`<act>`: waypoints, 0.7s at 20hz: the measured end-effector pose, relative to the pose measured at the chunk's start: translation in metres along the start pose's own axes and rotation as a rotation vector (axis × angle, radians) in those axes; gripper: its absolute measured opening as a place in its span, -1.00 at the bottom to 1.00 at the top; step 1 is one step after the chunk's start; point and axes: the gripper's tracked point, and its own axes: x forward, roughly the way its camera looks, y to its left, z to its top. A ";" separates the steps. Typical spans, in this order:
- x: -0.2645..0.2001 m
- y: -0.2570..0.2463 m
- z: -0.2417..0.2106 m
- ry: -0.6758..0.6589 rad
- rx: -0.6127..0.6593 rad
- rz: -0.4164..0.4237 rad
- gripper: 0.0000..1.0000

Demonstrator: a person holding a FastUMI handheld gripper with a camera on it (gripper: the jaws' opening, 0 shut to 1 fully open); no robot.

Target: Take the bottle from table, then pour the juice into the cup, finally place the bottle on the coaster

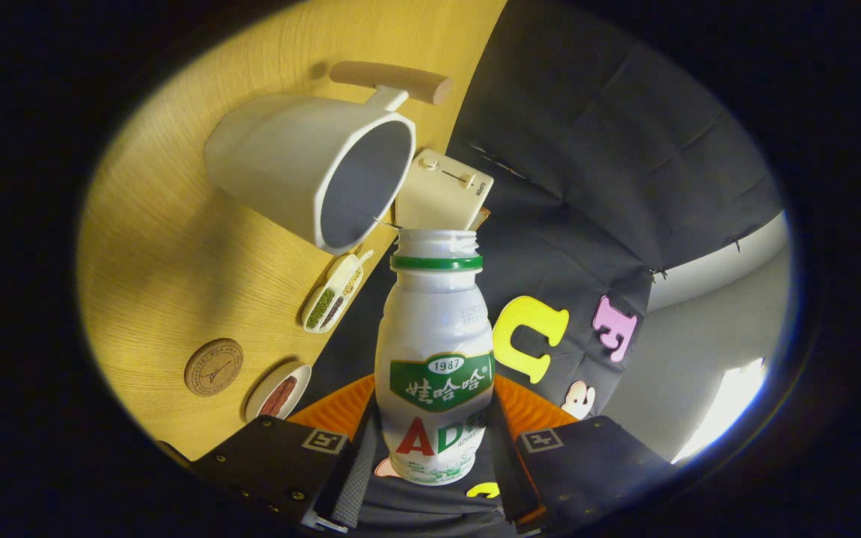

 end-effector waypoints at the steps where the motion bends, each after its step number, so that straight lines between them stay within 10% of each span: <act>1: 0.001 -0.001 -0.001 -0.002 -0.002 -0.003 0.38; 14: 0.011 0.006 -0.003 -0.038 0.198 -0.006 0.38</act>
